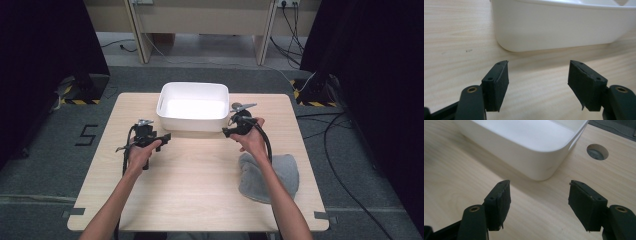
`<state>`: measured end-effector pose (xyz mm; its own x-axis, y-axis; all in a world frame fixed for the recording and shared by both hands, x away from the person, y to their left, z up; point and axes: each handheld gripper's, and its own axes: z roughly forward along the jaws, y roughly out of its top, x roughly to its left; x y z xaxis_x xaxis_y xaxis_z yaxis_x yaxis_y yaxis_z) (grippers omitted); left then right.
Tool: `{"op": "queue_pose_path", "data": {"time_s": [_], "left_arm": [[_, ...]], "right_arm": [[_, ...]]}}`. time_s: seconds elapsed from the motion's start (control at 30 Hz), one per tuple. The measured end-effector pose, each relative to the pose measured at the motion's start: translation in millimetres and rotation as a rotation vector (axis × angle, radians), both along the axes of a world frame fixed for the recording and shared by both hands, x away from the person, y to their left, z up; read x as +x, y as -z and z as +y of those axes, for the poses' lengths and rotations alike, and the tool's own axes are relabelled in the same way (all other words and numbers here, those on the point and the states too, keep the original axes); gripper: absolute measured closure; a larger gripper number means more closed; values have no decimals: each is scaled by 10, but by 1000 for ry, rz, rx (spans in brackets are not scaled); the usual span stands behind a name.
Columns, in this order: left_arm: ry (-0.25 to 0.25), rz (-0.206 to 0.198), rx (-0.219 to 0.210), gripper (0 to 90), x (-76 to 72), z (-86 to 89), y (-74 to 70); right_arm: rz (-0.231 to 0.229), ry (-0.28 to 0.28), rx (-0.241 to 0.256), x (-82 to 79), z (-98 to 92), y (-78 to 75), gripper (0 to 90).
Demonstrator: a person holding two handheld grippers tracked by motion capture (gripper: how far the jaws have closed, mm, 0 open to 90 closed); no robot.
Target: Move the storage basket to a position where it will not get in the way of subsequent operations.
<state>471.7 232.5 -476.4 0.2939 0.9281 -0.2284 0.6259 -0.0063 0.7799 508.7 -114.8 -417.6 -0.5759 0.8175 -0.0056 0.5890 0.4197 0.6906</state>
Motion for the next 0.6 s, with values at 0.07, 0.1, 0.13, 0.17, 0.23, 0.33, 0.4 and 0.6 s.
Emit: {"op": "queue_pose_path", "data": {"time_s": [0.07,0.1,0.13,0.17,0.23,0.33,0.4,0.6], "left_arm": [[16,-21,4,306,-144,-9,-30],[23,-26,6,303,-217,-18,-41],[38,-28,12,293,-290,-30,-48],[50,-34,14,281,-363,-42,-50],[70,-46,32,271,-524,-65,-43],[81,-53,42,256,-703,-76,-4],[82,-52,51,245,-817,-82,42],[82,-48,87,230,-1040,-97,203]], "right_arm": [[-8,-14,8,-103,-60,-31,338],[-11,-21,14,-164,-94,-50,336],[-25,-31,20,-220,-133,-63,336],[-22,-36,25,-278,-167,-75,332],[-30,-45,46,-418,-239,-95,325],[-55,-62,78,-607,-334,-123,319],[-58,-62,96,-716,-385,-134,316],[-85,-40,103,-939,-595,-134,316]]}}
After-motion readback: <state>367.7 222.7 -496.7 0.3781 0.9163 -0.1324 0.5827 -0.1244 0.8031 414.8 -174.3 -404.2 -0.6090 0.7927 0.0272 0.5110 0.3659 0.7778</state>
